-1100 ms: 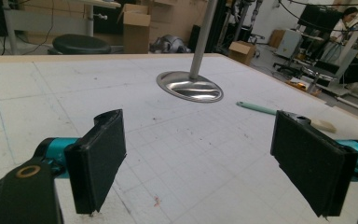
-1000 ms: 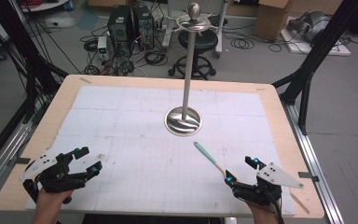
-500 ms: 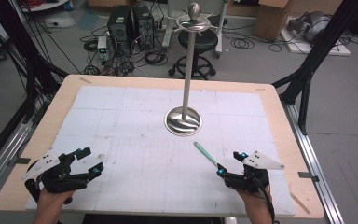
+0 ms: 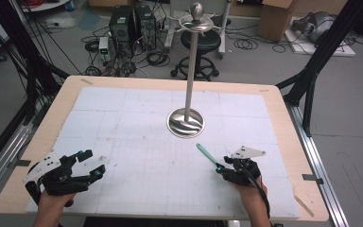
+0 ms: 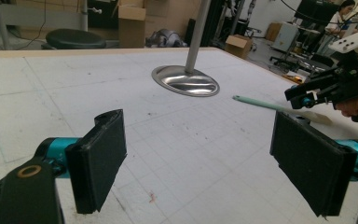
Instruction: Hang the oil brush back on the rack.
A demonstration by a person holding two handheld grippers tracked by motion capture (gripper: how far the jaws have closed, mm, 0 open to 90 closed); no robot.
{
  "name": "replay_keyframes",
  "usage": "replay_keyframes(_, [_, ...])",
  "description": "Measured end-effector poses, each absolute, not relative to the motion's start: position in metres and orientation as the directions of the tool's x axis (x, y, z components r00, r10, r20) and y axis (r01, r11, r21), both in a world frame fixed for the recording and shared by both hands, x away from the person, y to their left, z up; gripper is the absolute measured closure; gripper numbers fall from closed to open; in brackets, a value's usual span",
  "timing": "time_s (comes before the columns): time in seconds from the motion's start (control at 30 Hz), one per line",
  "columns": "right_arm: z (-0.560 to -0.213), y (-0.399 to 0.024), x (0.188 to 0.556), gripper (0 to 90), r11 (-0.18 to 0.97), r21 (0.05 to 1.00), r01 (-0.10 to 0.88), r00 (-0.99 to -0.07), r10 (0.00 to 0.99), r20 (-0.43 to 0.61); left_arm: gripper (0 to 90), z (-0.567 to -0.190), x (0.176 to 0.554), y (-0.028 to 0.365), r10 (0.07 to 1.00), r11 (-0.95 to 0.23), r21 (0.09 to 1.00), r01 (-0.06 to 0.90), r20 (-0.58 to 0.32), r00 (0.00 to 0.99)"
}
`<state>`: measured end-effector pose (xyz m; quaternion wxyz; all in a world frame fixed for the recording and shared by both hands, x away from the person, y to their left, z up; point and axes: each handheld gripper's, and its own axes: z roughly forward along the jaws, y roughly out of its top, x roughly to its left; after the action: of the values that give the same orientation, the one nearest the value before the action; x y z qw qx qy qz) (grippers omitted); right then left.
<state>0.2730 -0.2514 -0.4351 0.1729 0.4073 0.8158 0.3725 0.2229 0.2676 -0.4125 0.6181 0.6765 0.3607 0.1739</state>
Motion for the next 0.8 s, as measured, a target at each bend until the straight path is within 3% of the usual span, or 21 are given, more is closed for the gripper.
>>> replay_keyframes(0.43, [-0.4416, -0.2526, 0.2755, 80.1, 0.426, 0.706, 0.566, -0.630, 0.776, 0.037, 19.0, -0.4130, 0.2230, 0.2667, 0.699, 0.018, 0.960, 0.279, -0.211, 0.683])
replay_keyframes(0.8, [-0.4398, -0.2521, 0.2759, 83.1, 0.423, 0.699, 0.576, -0.641, 0.765, 0.065, 19.3, -0.4134, 0.2233, 0.2653, 0.698, 0.011, 0.959, 0.282, -0.209, 0.685])
